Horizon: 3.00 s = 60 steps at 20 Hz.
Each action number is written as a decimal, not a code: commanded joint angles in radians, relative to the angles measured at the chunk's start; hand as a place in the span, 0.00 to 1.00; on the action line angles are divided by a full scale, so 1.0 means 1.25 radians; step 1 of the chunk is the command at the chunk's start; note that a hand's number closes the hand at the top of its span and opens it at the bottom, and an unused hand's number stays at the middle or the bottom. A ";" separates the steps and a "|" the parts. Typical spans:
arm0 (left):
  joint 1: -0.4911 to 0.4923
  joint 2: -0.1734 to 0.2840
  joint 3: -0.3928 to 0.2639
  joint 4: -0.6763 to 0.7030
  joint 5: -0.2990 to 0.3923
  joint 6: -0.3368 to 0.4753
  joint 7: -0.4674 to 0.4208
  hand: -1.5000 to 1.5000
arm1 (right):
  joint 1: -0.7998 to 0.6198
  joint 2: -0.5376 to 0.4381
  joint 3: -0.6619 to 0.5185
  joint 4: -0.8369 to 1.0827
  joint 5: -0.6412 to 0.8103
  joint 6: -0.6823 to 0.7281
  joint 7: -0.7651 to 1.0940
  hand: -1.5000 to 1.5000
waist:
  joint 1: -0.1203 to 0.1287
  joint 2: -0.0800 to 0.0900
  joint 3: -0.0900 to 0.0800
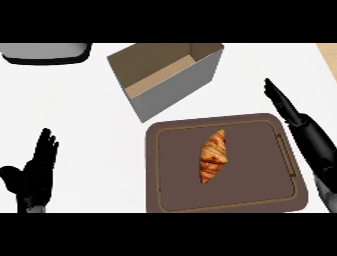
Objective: Pick the croissant from the tray and place it in the cardboard box
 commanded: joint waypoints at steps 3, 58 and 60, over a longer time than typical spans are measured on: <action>-0.063 0.114 0.011 0.028 -0.099 0.027 0.043 0.50 | 0.022 0.074 0.034 0.019 0.026 -0.084 0.185 0.00 | 0.015 -0.039 0.013; -0.144 0.172 0.146 0.106 -0.286 -0.145 0.069 0.50 | -0.249 0.226 0.123 0.214 0.480 0.651 0.714 0.00 | 0.026 -0.041 0.013; -0.156 0.146 0.119 0.011 -0.307 -0.134 0.173 0.50 | -0.249 0.251 0.118 0.271 0.499 0.646 0.667 0.00 | 0.029 -0.040 0.014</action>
